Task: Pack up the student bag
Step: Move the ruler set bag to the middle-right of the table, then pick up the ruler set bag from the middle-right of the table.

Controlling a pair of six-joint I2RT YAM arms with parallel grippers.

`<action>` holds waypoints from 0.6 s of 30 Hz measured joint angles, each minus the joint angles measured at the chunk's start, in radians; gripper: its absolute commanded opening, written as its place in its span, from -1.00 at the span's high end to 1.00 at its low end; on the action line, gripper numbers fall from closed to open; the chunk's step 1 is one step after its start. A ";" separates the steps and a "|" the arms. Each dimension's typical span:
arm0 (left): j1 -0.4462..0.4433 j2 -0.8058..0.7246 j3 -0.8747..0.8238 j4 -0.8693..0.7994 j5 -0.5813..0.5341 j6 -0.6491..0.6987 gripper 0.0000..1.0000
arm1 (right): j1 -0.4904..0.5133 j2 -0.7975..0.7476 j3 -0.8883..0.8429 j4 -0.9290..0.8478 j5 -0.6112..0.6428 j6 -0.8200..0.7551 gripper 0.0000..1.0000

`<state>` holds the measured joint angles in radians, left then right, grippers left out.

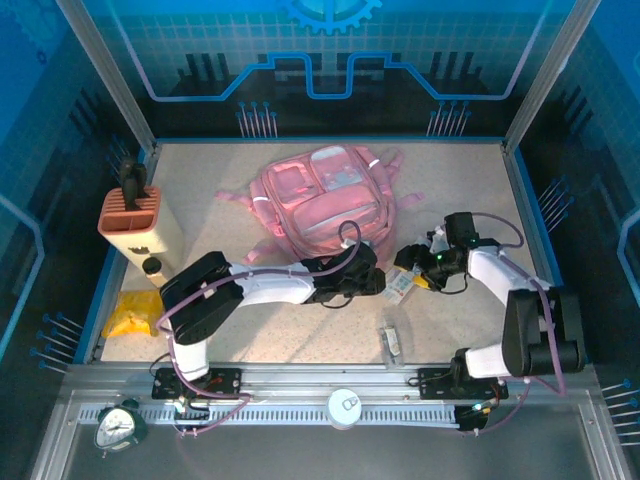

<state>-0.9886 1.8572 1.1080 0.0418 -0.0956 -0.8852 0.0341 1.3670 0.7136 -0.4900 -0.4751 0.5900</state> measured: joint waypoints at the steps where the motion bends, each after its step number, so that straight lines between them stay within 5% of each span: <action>1: 0.002 0.012 0.018 -0.005 0.003 0.000 0.41 | -0.010 -0.028 -0.001 -0.006 0.003 -0.007 -0.44; 7: 0.006 0.081 0.135 -0.037 0.030 0.013 0.42 | -0.127 -0.058 -0.066 0.015 -0.001 -0.021 -0.25; 18: 0.040 0.202 0.238 -0.075 0.080 0.047 0.50 | -0.129 0.092 -0.112 0.132 -0.065 -0.014 -0.06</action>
<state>-0.9489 2.0590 1.3460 -0.0334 -0.0154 -0.8379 -0.0948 1.4593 0.6018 -0.3576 -0.5404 0.5758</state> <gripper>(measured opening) 0.251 0.539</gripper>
